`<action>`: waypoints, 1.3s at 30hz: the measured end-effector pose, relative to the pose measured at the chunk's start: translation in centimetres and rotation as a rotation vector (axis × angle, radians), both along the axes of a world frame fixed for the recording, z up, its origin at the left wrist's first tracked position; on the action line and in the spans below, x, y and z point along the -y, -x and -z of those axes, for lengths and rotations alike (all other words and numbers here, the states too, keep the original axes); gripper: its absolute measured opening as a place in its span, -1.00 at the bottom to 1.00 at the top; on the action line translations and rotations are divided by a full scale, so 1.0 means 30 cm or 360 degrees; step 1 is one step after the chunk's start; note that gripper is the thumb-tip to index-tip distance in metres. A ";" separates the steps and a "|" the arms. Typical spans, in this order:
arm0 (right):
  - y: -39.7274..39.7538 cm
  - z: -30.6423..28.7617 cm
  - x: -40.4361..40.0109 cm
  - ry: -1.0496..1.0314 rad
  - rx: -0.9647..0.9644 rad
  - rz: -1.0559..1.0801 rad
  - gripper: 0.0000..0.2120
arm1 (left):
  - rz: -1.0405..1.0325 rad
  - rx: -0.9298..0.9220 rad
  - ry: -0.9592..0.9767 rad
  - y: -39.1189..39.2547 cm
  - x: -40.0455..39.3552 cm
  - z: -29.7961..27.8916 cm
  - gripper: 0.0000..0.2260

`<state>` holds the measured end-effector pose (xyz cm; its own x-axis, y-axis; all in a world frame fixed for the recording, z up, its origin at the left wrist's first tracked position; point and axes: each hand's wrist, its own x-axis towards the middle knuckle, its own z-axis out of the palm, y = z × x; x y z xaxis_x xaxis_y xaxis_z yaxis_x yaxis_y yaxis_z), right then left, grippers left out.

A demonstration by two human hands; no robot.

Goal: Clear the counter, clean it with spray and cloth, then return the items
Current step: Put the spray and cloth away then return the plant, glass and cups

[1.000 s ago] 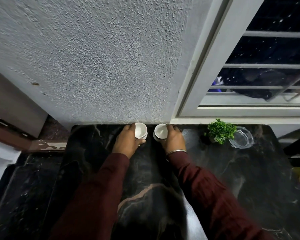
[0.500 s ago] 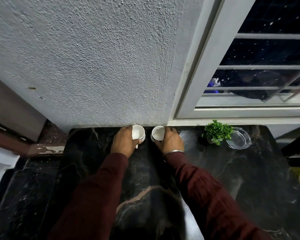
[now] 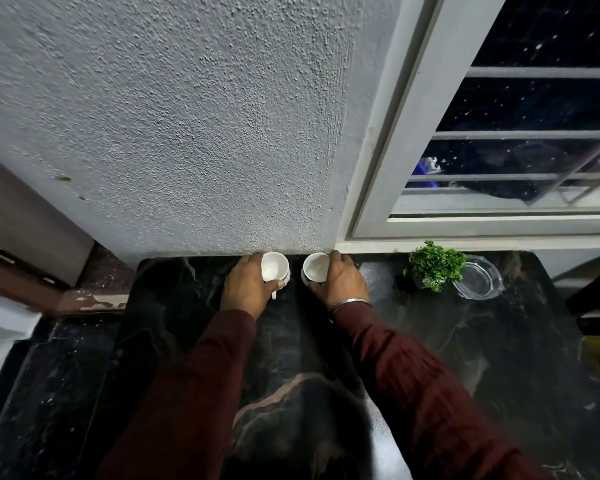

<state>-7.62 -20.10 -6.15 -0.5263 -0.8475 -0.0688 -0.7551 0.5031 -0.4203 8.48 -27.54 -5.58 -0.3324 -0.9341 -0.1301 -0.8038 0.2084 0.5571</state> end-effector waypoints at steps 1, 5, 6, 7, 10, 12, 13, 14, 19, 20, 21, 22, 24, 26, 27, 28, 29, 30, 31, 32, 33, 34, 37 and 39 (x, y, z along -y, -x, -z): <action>0.000 -0.002 0.003 -0.0005 -0.0002 -0.0004 -0.43 | -0.0001 0.0004 -0.0001 0.001 0.001 -0.004 -0.44; 0.008 -0.017 -0.003 -0.0054 -0.0018 -0.0044 -0.35 | 0.0016 -0.0004 -0.0011 -0.008 0.001 -0.017 -0.44; 0.012 -0.020 -0.011 -0.0047 -0.0011 -0.0043 -0.34 | 0.0020 -0.0004 -0.0005 -0.014 -0.003 -0.020 -0.44; 0.014 -0.022 -0.016 -0.0026 0.0000 -0.0036 -0.33 | 0.0025 -0.0006 0.0008 -0.021 -0.007 -0.023 -0.43; 0.023 -0.031 -0.038 0.0071 0.0047 -0.0024 -0.32 | 0.0042 -0.0006 0.0043 -0.040 -0.027 -0.046 -0.40; 0.032 -0.046 -0.058 0.0128 0.0080 0.0005 -0.34 | 0.0046 0.0011 0.0109 -0.053 -0.042 -0.064 -0.38; 0.036 -0.057 -0.073 0.0157 0.0079 0.0034 -0.36 | 0.0039 0.0033 0.0150 -0.060 -0.056 -0.076 -0.39; 0.038 -0.068 -0.089 0.0194 0.0054 0.0064 -0.37 | 0.0027 0.0070 0.0194 -0.067 -0.072 -0.090 -0.39; 0.025 -0.156 -0.168 0.0209 -0.0189 0.0078 -0.34 | 0.0070 0.0254 0.0371 -0.100 -0.171 -0.183 -0.41; 0.027 -0.182 -0.180 0.0209 -0.0223 0.0055 -0.33 | 0.0093 0.0269 0.0399 -0.103 -0.189 -0.207 -0.41; 0.027 -0.211 -0.200 0.0226 -0.0244 0.0041 -0.33 | 0.0104 0.0280 0.0431 -0.113 -0.214 -0.233 -0.40; 0.030 -0.237 -0.212 0.0246 -0.0263 0.0037 -0.33 | 0.0111 0.0291 0.0462 -0.121 -0.232 -0.260 -0.39; 0.035 -0.287 -0.242 0.0278 -0.0288 0.0031 -0.32 | 0.0116 0.0328 0.0480 -0.140 -0.272 -0.312 -0.37; 0.032 -0.337 -0.277 0.0325 -0.0336 -0.0035 -0.31 | 0.0100 0.0347 0.0491 -0.166 -0.315 -0.370 -0.36; 0.031 -0.356 -0.290 0.0358 -0.0360 -0.0058 -0.31 | 0.0094 0.0345 0.0508 -0.178 -0.329 -0.394 -0.36; 0.031 -0.380 -0.301 0.0389 -0.0366 -0.0057 -0.32 | 0.0087 0.0338 0.0528 -0.188 -0.339 -0.418 -0.36; 0.027 -0.407 -0.315 0.0421 -0.0357 -0.0054 -0.35 | 0.0081 0.0331 0.0549 -0.203 -0.353 -0.450 -0.36; 0.026 -0.425 -0.325 0.0423 -0.0340 -0.0054 -0.39 | 0.0087 0.0332 0.0557 -0.213 -0.362 -0.473 -0.37; 0.023 -0.443 -0.340 0.0405 -0.0314 -0.0066 -0.44 | 0.0098 0.0329 0.0567 -0.223 -0.374 -0.498 -0.38; 0.021 -0.451 -0.353 0.0364 -0.0293 -0.0089 -0.48 | 0.0108 0.0325 0.0576 -0.230 -0.382 -0.514 -0.39; 0.018 -0.454 -0.358 0.0309 -0.0269 -0.0119 -0.51 | 0.0122 0.0323 0.0582 -0.234 -0.382 -0.525 -0.40; 0.005 -0.451 -0.374 0.0246 -0.0237 -0.0137 -0.52 | 0.0148 0.0327 0.0577 -0.243 -0.392 -0.530 -0.41; -0.024 -0.413 -0.377 0.0124 -0.0182 -0.0189 -0.55 | 0.0270 0.0362 0.0540 -0.239 -0.379 -0.507 -0.41; -0.039 -0.379 -0.359 0.0100 -0.0166 -0.0201 -0.58 | 0.0327 0.0372 0.0512 -0.224 -0.359 -0.477 -0.39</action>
